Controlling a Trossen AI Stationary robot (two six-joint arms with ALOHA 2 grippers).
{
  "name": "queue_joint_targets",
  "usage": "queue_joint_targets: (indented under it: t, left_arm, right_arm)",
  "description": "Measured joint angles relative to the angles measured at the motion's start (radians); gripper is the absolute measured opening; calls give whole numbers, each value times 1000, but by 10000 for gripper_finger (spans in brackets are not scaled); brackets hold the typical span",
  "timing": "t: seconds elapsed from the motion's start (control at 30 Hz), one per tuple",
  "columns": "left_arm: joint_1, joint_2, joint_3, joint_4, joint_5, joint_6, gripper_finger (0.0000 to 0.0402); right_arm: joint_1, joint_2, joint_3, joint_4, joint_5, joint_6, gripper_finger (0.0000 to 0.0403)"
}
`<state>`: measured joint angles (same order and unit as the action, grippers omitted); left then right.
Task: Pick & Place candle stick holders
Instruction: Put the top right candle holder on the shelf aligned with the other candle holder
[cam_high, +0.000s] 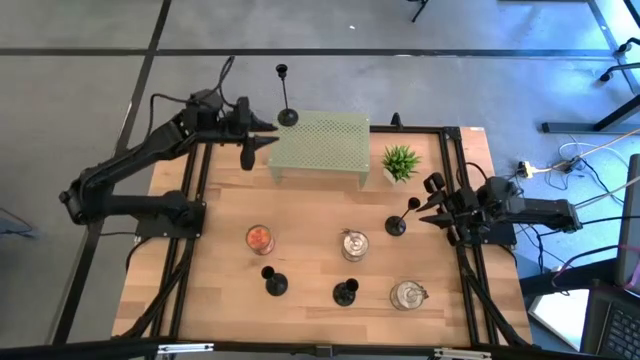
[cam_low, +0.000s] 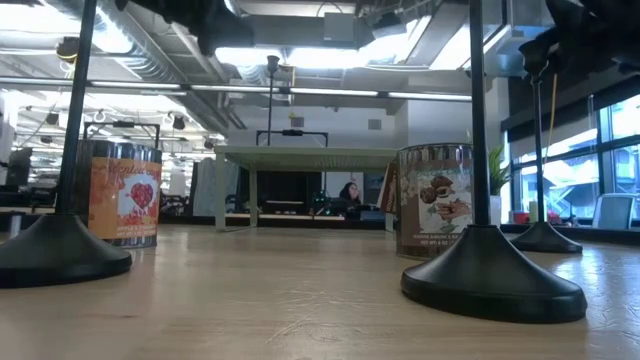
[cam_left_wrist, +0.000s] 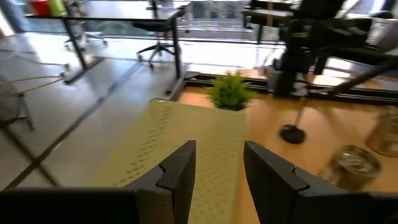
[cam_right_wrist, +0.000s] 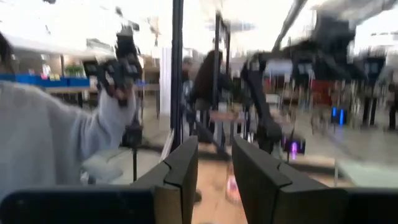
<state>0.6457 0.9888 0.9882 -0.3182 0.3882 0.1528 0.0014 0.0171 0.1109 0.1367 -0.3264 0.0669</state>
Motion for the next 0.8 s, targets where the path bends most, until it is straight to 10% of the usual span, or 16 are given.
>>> queue_joint_targets:
  t: [0.8]
  left_arm:
    - [-267,-14,0,-15,-4,-8,132]
  right_arm:
    - [40,222,136,-598,-116,214,104]
